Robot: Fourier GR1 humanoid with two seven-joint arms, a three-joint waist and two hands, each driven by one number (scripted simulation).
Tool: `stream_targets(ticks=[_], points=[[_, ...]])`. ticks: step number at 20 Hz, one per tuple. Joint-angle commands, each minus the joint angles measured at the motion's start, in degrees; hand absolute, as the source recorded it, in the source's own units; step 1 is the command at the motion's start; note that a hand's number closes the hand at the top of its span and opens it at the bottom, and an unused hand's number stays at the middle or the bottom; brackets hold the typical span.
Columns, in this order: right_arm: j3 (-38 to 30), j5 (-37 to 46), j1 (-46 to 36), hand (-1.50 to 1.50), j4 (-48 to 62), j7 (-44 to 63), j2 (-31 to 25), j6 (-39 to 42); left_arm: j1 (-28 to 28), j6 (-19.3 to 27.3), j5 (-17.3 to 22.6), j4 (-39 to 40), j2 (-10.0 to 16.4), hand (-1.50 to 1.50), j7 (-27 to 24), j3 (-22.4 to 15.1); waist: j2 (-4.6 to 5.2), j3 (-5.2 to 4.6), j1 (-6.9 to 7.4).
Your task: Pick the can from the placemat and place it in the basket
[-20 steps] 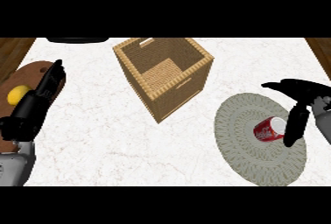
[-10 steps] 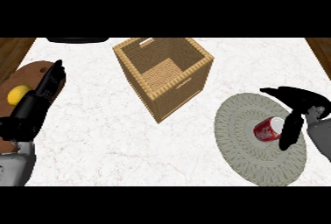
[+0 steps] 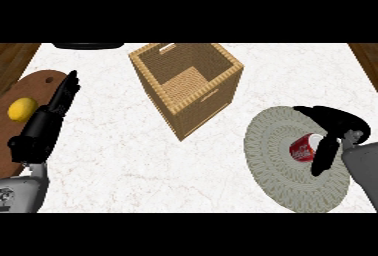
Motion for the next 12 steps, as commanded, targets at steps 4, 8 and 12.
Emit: stream_targets(ticks=[4, 8, 12], points=[[-4.03, 4.07, 1.02, -1.5, 1.02, -4.42, 0.75, 3.15, -3.41, -3.56, 0.47, 3.59, 0.61, 0.0, -0.55, 3.47, 0.03, -0.01, -0.08], [-4.35, 7.85, 1.83, -1.5, 6.03, -5.95, 2.16, 0.6, -2.65, -4.08, -0.04, 4.49, 1.09, 0.0, -2.65, 4.86, 0.09, 0.0, 0.06], [-5.4, 10.96, 4.34, -1.5, 3.89, -7.33, 3.71, 0.33, -1.76, -5.07, -0.17, -0.75, -0.5, 0.0, 1.65, 4.17, 0.0, 0.0, 0.07]])
